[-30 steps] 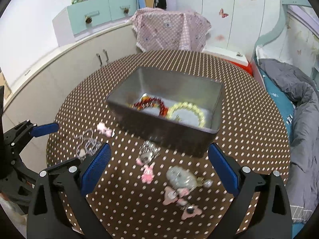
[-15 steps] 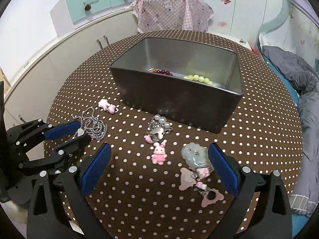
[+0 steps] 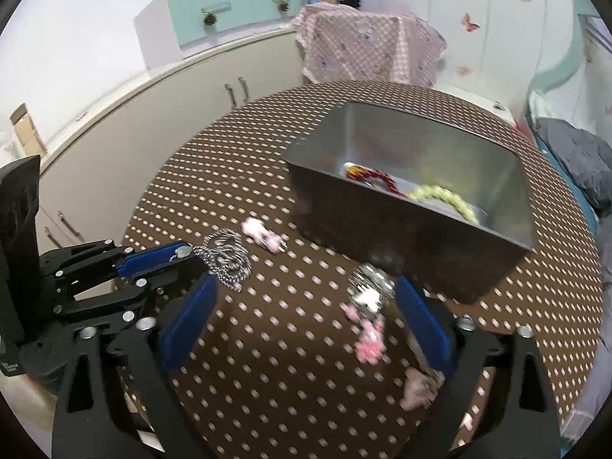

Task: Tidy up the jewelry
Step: 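Grasp the silver chain necklace with left tool while right tool approaches pink bunny charm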

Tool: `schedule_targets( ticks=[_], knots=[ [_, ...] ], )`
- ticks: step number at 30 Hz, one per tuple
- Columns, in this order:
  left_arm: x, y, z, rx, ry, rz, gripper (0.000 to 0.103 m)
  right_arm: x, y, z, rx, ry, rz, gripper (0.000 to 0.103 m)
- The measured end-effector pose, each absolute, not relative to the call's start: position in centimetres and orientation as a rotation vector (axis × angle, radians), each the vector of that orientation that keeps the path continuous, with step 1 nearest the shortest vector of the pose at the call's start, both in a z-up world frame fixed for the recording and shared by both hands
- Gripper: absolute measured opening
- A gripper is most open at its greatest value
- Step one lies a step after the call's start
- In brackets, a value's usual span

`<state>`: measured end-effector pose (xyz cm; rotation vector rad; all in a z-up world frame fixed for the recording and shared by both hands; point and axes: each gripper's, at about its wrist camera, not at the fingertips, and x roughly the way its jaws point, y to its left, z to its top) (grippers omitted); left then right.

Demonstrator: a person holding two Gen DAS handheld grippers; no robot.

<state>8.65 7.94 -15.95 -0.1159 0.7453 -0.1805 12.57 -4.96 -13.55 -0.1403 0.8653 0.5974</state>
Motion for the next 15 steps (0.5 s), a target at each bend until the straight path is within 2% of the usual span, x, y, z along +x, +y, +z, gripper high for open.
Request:
schedule_targets(
  ticks=[2,5,7,11,13,15],
  knots=[
    [8.6,8.6,-15.7,-0.142,0.716,-0.182,0.016,13.1,-4.4,-13.8,-0.133,0.877,0.624,0.064],
    [8.9,9.4,-15.4,-0.17,0.686,-0.166,0.016,13.9,-3.4,-13.9,-0.124,0.886,0.678,0.046],
    [9.3,10.0,-15.4,-0.196,0.678,-0.159,0.016,14.4,-2.7,-14.2,-0.132,0.897,0.668,0.039],
    [10.0,11.0,-15.5,-0.221,0.675,-0.141,0.016,15.3,-1.9,-14.8,-0.143,0.919,0.652,0.032],
    [10.1,11.2,-15.5,-0.226,0.674,-0.143,0.016,15.2,-1.5,-14.9,-0.179,0.906,0.647,0.016],
    [10.2,11.1,-15.4,-0.219,0.67,-0.141,0.016,14.9,-1.3,-15.0,-0.206,0.899,0.642,0.012]
  ],
)
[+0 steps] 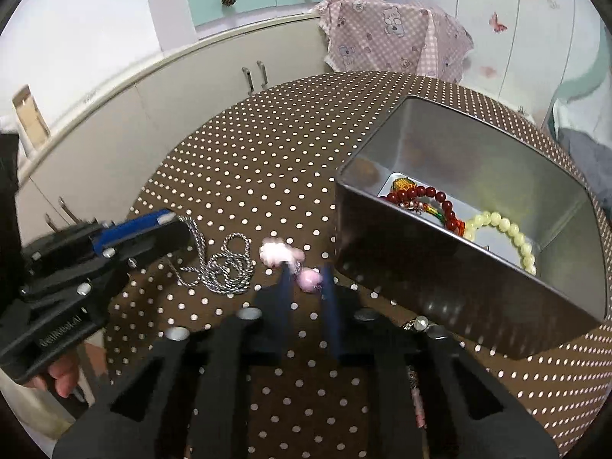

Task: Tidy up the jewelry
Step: 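Grasp the silver chain necklace with left tool while right tool approaches pink bunny charm, then carry the necklace over the tin with left tool while right tool carries a pink bead charm there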

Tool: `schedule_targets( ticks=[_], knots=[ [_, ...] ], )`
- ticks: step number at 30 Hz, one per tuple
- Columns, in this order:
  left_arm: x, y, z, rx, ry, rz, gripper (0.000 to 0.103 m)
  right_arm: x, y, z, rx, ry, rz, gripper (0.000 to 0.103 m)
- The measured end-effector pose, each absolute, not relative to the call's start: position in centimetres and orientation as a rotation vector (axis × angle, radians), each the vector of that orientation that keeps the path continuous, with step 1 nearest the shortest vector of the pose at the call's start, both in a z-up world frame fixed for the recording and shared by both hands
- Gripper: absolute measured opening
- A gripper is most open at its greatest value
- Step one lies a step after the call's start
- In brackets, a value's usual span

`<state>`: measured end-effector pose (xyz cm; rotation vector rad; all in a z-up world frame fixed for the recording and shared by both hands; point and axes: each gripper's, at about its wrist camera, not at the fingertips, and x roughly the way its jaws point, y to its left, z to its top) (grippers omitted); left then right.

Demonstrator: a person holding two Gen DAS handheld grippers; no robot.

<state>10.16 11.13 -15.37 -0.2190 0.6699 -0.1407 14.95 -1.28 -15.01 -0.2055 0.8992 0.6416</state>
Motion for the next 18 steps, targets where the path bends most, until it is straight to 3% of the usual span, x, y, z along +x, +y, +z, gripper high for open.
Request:
schedule_targets(
  ticks=[18],
  knots=[
    [10.4,9.1,-13.2,-0.193,0.636,-0.191,0.016,13.8,-3.8,-11.9,-0.144,0.829,0.638,0.011]
  ],
)
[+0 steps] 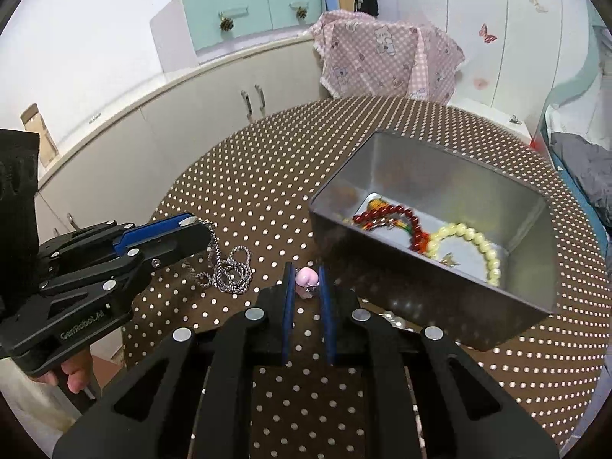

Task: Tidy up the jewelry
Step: 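Carry the necklace over the tin with left tool while right tool carries a pink bead charm there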

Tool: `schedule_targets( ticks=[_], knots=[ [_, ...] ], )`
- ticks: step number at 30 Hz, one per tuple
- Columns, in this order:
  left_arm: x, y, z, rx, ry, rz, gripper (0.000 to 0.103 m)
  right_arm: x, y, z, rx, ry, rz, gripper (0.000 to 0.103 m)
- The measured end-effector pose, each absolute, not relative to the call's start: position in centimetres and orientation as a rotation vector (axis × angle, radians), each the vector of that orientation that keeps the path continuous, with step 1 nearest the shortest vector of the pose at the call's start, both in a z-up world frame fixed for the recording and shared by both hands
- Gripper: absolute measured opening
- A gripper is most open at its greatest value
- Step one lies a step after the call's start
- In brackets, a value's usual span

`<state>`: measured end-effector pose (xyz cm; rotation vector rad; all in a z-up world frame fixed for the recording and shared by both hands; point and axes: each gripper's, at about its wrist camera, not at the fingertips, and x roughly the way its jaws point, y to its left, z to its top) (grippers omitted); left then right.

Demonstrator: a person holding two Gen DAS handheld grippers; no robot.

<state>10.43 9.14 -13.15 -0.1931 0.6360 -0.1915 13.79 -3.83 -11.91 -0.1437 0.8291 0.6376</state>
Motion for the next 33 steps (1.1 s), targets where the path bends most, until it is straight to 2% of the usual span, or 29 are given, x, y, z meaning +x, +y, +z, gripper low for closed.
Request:
schedule_targets(
  ticks=[33],
  knots=[
    [10.9,4.3,0.9,-0.084,0.25,-0.332,0.016,13.5,-13.1,-1.0,-0.099,0.484,0.429,0.011]
  ],
)
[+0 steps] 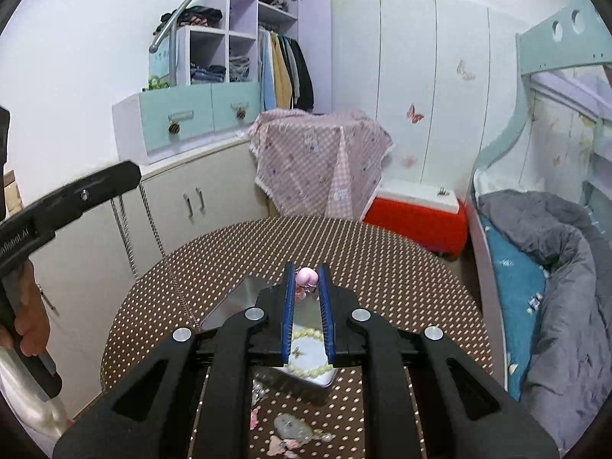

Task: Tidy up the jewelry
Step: 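Carry the necklace over the tin with left tool while right tool carries a pink bead charm there, then lower both held pieces into the tin and open both tools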

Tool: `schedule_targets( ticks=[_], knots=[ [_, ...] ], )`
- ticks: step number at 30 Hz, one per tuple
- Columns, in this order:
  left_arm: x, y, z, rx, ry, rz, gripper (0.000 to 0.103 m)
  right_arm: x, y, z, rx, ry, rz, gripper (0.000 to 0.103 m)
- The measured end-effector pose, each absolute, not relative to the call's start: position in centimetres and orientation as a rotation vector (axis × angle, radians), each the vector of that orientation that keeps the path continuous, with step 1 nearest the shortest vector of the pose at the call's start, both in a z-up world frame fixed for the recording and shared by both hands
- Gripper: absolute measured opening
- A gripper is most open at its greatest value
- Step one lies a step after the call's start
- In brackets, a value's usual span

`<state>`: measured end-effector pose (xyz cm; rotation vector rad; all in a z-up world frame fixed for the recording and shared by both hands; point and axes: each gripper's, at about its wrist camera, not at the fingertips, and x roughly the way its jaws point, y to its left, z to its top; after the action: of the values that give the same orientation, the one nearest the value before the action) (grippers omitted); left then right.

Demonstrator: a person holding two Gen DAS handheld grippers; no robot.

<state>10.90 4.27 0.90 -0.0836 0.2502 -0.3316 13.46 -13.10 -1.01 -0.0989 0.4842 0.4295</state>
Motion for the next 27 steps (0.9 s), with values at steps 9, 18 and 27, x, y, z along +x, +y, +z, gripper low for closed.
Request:
schedule_targets(
  ticks=[9,18,27],
  knots=[
    [11.6,3.0,3.3,-0.065,0.187,-0.357,0.016,14.0,-13.8,1.0,-0.123,0.429,0.426,0.011],
    [14.9,1.6,-0.4,-0.069,0.333,-0.365,0.016,16.0,-13.8,-2.1,-0.094,0.531,0.433,0.011],
    [18.8,0.9,-6.0,-0.065,0.584,-0.312,0.028,18.6,-13.6,-6.5,-0.057,0.712,0.453,0.022]
  ],
)
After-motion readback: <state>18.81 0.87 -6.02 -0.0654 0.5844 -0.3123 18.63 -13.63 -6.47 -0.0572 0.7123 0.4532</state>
